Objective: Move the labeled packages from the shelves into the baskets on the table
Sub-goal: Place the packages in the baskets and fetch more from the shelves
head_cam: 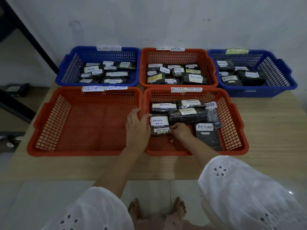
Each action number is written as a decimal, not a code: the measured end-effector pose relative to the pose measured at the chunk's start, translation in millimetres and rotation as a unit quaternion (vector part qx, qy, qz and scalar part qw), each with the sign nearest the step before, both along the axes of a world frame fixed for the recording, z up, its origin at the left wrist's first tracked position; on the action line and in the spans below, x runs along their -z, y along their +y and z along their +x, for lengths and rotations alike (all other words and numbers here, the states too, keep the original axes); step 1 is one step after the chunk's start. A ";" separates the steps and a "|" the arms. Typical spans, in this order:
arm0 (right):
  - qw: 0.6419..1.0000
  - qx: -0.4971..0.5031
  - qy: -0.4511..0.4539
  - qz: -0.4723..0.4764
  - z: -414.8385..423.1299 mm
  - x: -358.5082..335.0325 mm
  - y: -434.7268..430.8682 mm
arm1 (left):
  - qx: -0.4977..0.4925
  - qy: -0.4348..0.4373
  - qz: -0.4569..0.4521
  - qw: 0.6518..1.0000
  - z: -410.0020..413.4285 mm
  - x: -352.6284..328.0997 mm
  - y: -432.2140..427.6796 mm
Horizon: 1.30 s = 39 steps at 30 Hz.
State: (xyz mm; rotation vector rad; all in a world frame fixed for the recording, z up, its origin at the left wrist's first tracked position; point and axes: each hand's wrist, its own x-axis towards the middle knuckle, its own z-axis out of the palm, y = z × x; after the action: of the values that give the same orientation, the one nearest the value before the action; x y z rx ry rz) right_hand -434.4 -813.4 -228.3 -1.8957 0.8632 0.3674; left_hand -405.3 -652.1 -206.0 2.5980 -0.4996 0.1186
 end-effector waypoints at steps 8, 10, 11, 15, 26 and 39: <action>0.988 -0.074 0.021 -0.135 -8.9 -12.0 -2.8 | 0.004 -0.001 0.011 1.000 -4.0 -4.0 1.9; 0.986 -0.085 0.023 -0.139 -11.7 -14.1 -1.8 | 0.009 0.003 0.013 1.000 -6.8 -4.4 4.3; 0.985 -0.090 0.020 -0.144 -14.0 -15.1 -2.2 | 0.010 0.005 0.011 1.000 -9.8 -5.1 5.5; 0.980 -0.101 0.004 -0.173 -18.4 -21.2 -3.8 | 0.000 0.018 -0.020 1.000 -22.2 -7.4 9.0; 0.953 -0.052 -0.211 -0.213 -25.8 -61.0 52.5 | -0.021 0.052 -0.140 0.989 -32.8 -25.0 60.8; 0.933 -0.102 -0.340 -0.061 -33.4 -87.6 362.3 | -0.055 0.000 -0.193 0.980 -65.4 -64.4 356.0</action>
State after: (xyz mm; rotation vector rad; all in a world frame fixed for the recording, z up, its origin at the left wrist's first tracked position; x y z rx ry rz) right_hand -467.8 -451.1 -140.6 -2.0327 0.2255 -0.2310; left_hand -470.7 -296.1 -141.7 2.2435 -0.2969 0.2293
